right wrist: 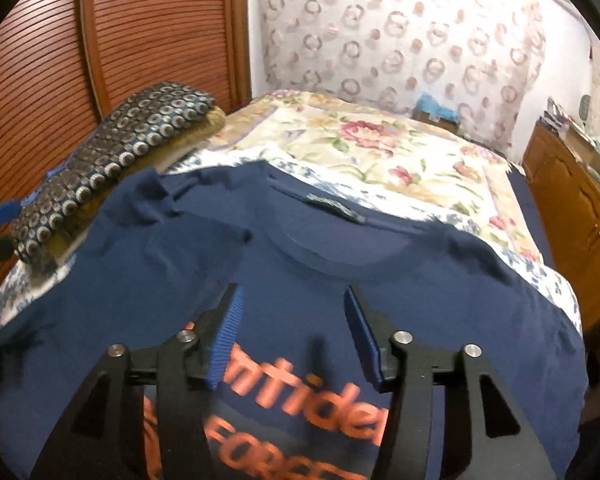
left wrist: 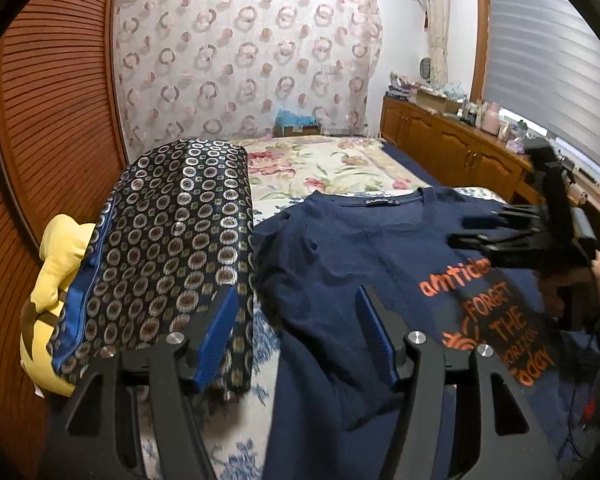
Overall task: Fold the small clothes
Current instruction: 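Grasp the shirt's side edge near the folded sleeve with the left tool, then fold the side edge over toward the print and release the left tool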
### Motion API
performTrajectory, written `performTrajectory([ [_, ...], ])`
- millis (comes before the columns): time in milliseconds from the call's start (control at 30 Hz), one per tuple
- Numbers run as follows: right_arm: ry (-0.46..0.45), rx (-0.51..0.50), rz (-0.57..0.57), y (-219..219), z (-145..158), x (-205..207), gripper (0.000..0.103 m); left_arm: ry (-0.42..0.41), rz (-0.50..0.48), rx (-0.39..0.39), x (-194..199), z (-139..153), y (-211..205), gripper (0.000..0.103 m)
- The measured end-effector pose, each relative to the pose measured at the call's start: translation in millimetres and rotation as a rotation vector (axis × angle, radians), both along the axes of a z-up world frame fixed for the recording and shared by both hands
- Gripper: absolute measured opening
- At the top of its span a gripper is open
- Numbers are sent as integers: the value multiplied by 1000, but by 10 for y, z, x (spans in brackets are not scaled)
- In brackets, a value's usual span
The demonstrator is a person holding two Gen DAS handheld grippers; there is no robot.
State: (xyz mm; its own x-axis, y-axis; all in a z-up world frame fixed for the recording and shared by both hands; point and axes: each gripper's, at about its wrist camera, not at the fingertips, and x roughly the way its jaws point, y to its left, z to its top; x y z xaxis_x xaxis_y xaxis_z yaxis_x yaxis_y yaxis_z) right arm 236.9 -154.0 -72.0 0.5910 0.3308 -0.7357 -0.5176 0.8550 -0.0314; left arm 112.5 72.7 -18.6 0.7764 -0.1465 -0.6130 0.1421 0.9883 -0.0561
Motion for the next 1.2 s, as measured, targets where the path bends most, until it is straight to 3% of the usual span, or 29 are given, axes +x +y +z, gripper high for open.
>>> performTrajectory([
  [233, 53, -35, -10, -472, -139, -34, 54, 17, -14, 2, 329, 29, -29, 60],
  [400, 75, -41, -46, -737, -242, -32, 54, 40, -42, 31, 574, 38, -135, 49],
  [533, 64, -20, -47, -805, -268, -45, 54, 84, -56, 56, 807, -27, -217, 38],
  [700, 62, -25, -48, -796, -268, -59, 55, 143, -32, 123, 1073, -135, -294, 37],
  [933, 61, -26, -47, -800, -270, -59, 56, 220, -27, 141, 1368, -270, -330, 37],
  [967, 61, -26, -47, -795, -270, -67, 56, 233, -25, 151, 1380, -295, -346, 34],
  [1033, 60, -27, -47, -801, -271, -59, 56, 250, -28, 150, 1394, -320, -340, 17],
  [1067, 60, -27, -47, -798, -271, -67, 56, 252, -29, 149, 1402, -313, -331, 2],
  [1200, 60, -27, -48, -802, -270, -58, 56, 196, -25, 166, 1337, -155, -290, 0],
])
